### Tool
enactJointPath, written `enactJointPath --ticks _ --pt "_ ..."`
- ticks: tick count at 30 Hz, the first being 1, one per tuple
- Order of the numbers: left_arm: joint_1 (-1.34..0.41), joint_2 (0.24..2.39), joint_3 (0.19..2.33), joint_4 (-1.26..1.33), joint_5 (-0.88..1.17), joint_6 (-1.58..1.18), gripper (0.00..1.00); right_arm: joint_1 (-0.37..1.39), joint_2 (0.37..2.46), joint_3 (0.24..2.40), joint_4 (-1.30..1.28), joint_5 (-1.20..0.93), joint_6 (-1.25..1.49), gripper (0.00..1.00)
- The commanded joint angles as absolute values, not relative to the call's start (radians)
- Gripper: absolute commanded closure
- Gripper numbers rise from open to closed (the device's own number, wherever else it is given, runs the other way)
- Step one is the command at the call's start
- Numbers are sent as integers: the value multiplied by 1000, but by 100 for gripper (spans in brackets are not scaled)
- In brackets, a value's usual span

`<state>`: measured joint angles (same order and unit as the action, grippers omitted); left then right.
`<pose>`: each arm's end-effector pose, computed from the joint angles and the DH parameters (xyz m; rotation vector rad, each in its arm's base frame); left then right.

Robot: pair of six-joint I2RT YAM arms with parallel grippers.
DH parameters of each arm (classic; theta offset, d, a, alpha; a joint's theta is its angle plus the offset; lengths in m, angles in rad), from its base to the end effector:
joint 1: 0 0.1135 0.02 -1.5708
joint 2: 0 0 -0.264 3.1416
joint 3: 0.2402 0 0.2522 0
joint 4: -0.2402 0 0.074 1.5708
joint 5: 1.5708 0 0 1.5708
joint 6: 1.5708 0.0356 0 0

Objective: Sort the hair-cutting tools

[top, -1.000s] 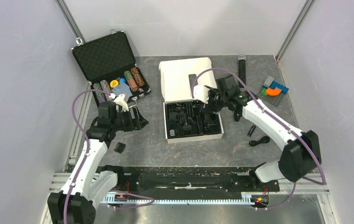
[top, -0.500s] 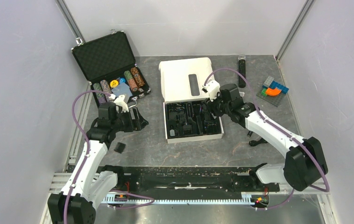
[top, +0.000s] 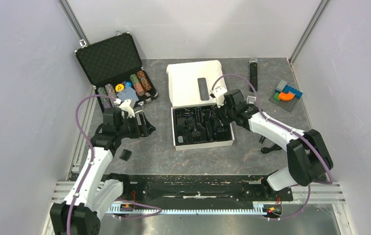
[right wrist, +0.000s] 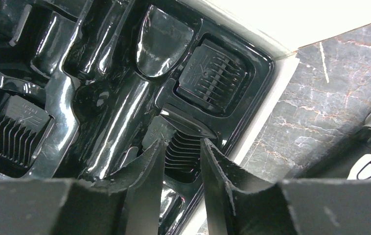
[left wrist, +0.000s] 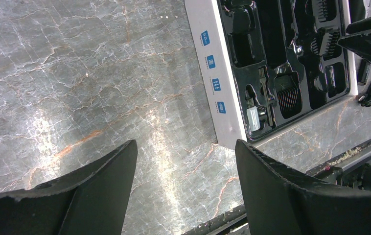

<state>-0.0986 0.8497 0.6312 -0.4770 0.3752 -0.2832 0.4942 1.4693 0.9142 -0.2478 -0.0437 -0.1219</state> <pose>0.1779 -0.0307 0.2486 -0.0085 2.2847 -0.6262 0.2714 0.1480 0.2192 -0.7431 2.2661 0.2295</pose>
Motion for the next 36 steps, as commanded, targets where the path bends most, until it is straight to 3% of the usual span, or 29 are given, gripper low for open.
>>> enactJointPath --ticks 1,16,29,36 --pt "-101 848 631 -443 379 -287 20 492 1498 949 -199 -38 -95 66" --pt "-102 857 632 -443 385 -287 20 492 1599 1011 -323 -6 -106 72" --pt "-102 857 631 -444 387 -286 20 495 1522 1116 -344 -69 -131 63" --pt "-102 857 630 -443 387 -288 20 495 1580 1124 -332 -70 -135 71"
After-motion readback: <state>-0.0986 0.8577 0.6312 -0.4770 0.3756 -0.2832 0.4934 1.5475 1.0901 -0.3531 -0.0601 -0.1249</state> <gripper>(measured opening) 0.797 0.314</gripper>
